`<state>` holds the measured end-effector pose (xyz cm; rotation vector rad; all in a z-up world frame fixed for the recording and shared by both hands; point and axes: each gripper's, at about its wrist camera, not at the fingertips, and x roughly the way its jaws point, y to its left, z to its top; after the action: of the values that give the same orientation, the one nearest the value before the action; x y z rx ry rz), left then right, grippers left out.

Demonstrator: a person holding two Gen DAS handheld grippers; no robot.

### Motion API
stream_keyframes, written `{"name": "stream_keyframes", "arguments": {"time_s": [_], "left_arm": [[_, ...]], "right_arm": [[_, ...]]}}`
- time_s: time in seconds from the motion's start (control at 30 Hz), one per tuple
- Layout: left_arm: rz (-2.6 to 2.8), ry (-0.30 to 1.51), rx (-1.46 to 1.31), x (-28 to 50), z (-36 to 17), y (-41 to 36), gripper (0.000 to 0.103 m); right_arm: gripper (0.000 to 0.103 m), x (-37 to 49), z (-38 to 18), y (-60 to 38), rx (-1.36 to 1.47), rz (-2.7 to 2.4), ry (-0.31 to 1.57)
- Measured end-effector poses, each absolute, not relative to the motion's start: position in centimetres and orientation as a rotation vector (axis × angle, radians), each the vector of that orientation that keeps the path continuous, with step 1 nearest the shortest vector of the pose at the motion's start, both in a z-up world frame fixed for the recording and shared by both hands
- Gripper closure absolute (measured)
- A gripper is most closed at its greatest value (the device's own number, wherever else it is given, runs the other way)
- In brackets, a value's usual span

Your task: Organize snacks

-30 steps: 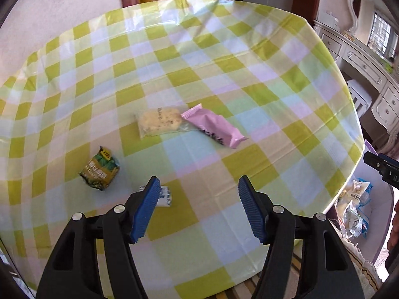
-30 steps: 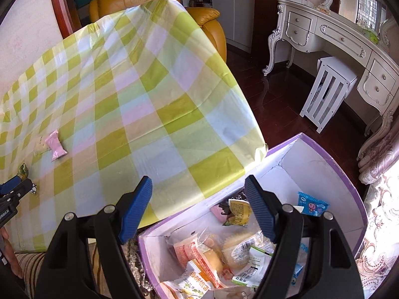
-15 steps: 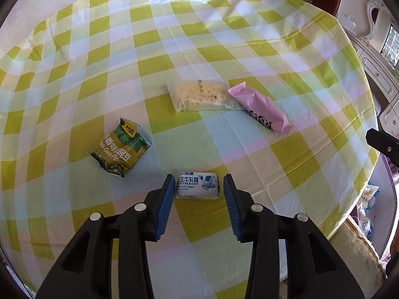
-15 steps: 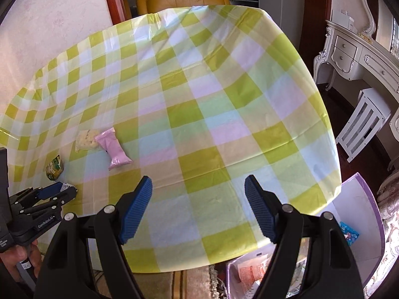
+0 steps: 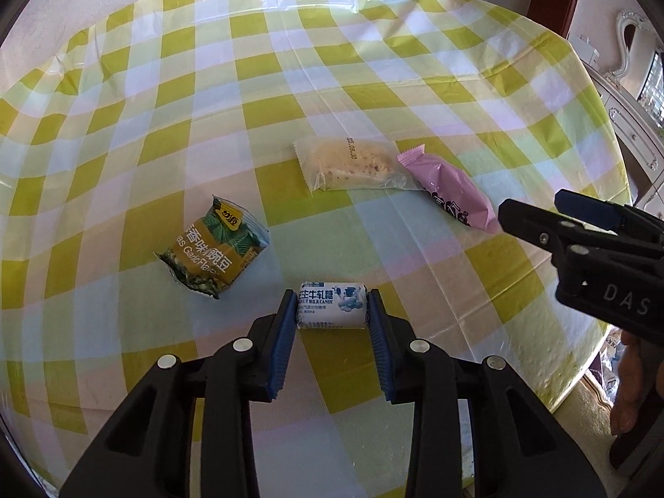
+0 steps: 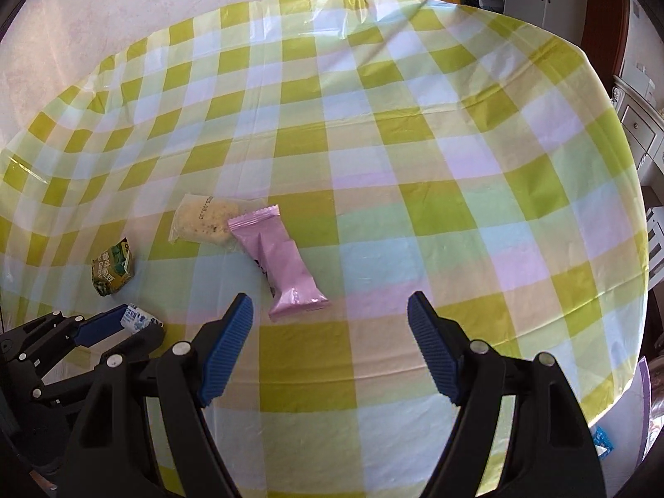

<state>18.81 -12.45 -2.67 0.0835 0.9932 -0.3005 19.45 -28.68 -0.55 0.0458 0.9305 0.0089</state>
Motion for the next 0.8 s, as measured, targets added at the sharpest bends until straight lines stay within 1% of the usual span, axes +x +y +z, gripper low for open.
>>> {"name": "stream_keyframes", "arguments": {"time_s": [0.2,0.4,0.47,0.53,0.57,0.6,0.63,0.67,0.73,0.8], "left_arm": [[-0.254,0.968,0.010,19.0,-2.3,-11.1,0.070],[-0.234,0.955,-0.007,19.2,-2.3,-10.8,0.070],[-0.227,0.953,-0.008,19.2,-2.3,-10.8,0.070],[-0.220,0.950,-0.008,19.3,-2.3,-10.8,0.070],[-0.215,0.948,-0.006,19.3,-2.3,-10.8,0.070],[-0.211,0.947,-0.004,19.3,-2.3,-10.8,0.070],[-0.207,0.947,-0.002,19.4,-2.3,-10.9,0.070],[-0.202,0.947,0.001,19.4,-2.4,-11.0,0.070],[-0.190,0.948,0.006,19.6,-2.5,-11.1,0.070],[-0.179,0.951,0.015,19.7,-2.6,-11.3,0.070]], "right_arm": [[0.026,21.7,-1.8,-26.7,0.003,0.039,0.958],[0.034,23.1,-2.3,-26.3,0.004,0.054,0.971],[0.040,23.6,-2.8,-26.3,0.003,0.060,0.991],[0.044,23.7,-2.9,-26.0,-0.022,0.058,0.977],[0.050,23.7,-2.9,-25.9,-0.025,0.069,0.973],[0.054,23.6,-2.8,-25.8,-0.028,0.073,0.969],[0.064,23.6,-2.8,-25.8,-0.029,0.080,0.965],[0.070,23.5,-2.8,-25.8,-0.032,0.085,0.960],[0.076,23.2,-2.7,-25.7,-0.037,0.095,0.951],[0.078,22.9,-2.7,-25.8,-0.038,0.102,0.945]]}}
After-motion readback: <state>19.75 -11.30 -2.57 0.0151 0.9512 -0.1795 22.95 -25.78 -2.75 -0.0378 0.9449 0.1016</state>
